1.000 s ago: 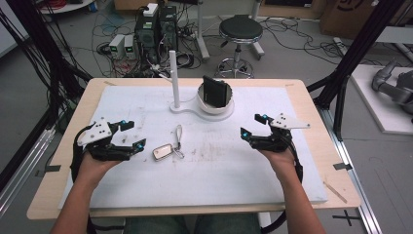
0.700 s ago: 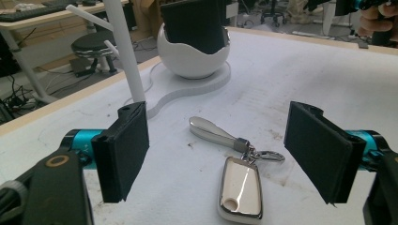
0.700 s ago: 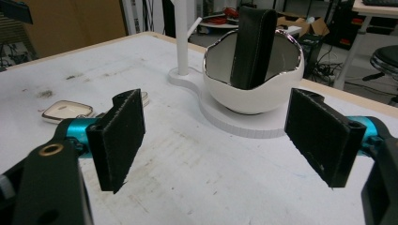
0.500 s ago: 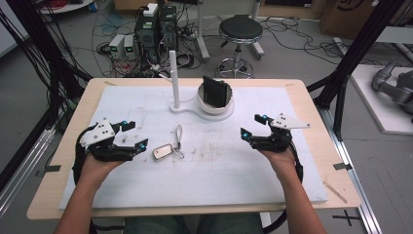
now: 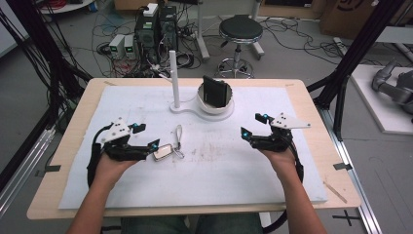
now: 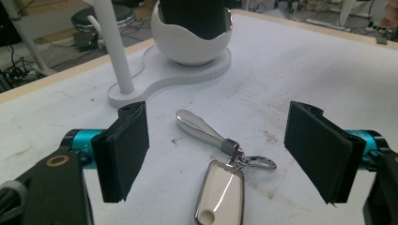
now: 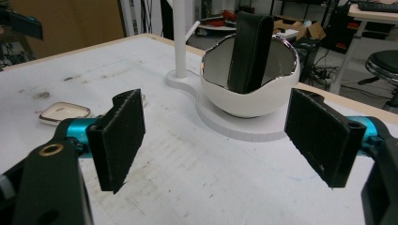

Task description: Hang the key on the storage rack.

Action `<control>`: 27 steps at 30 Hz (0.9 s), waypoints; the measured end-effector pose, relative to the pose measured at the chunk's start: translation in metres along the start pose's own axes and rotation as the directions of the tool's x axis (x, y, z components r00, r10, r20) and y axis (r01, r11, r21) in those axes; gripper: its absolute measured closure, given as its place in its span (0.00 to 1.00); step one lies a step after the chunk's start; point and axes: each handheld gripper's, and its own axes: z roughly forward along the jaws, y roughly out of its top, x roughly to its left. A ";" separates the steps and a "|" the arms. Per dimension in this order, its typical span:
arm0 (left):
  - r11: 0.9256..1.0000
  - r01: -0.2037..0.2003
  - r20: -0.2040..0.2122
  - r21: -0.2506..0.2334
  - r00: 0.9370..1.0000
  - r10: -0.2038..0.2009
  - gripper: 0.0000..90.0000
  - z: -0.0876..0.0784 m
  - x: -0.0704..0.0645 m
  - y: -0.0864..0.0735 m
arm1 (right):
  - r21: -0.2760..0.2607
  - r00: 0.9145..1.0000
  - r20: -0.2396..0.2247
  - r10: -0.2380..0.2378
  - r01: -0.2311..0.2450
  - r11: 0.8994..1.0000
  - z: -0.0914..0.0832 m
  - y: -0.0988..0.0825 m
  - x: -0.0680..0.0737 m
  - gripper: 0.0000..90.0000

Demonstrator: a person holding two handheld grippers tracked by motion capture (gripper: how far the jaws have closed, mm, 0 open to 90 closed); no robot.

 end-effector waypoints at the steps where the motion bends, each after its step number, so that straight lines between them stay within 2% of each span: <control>1: 1.000 -0.002 -0.003 0.019 1.000 0.002 0.25 0.006 -0.001 0.000 | 0.000 1.000 0.002 0.001 -0.001 1.000 0.000 0.000 0.000 0.23; 7: 0.995 0.045 -0.043 0.086 0.998 -0.042 0.26 0.040 -0.011 -0.001 | -0.005 1.000 0.006 0.001 -0.001 1.000 -0.001 0.000 -0.001 0.23; 13: 0.984 0.076 -0.095 0.159 0.994 -0.061 0.26 0.069 -0.020 -0.003 | -0.004 1.000 0.008 0.004 -0.004 1.000 -0.002 0.000 -0.003 0.23; 16: 0.974 0.099 -0.093 0.203 0.992 -0.081 0.26 0.083 -0.021 -0.008 | -0.001 1.000 0.009 0.005 -0.005 1.000 -0.002 0.000 -0.002 0.23; 19: 0.964 0.127 -0.126 0.233 0.987 -0.100 0.26 0.094 -0.022 -0.012 | 0.002 1.000 0.011 0.002 -0.002 1.000 -0.002 0.000 -0.002 0.23; 21: 0.948 0.139 -0.160 0.286 0.982 -0.095 0.27 0.104 -0.023 -0.016 | 0.007 1.000 0.013 0.000 0.000 1.000 -0.001 0.000 -0.001 0.23; 23: 0.933 0.149 -0.168 0.327 0.981 -0.097 0.36 0.109 -0.023 -0.020 | 0.010 1.000 0.018 -0.001 0.001 1.000 -0.001 -0.001 -0.002 0.23; 24: 0.930 0.147 -0.183 0.337 0.979 -0.088 0.41 0.111 -0.024 -0.023 | 0.011 1.000 0.021 -0.001 0.001 1.000 -0.001 -0.001 -0.002 0.23; 25: 0.932 0.153 -0.200 0.328 0.976 -0.089 0.48 0.111 -0.025 -0.023 | 0.011 1.000 0.019 0.004 -0.004 1.000 -0.001 -0.001 -0.003 0.23; 26: 0.931 0.155 -0.212 0.329 0.973 -0.088 0.51 0.110 -0.026 -0.023 | 0.009 1.000 0.020 0.003 -0.003 1.000 -0.001 -0.001 -0.003 0.23; 27: 0.932 0.155 -0.208 0.327 0.974 -0.089 0.57 0.109 -0.027 -0.022 | 0.010 1.000 0.023 0.006 -0.006 1.000 -0.001 -0.001 -0.003 0.23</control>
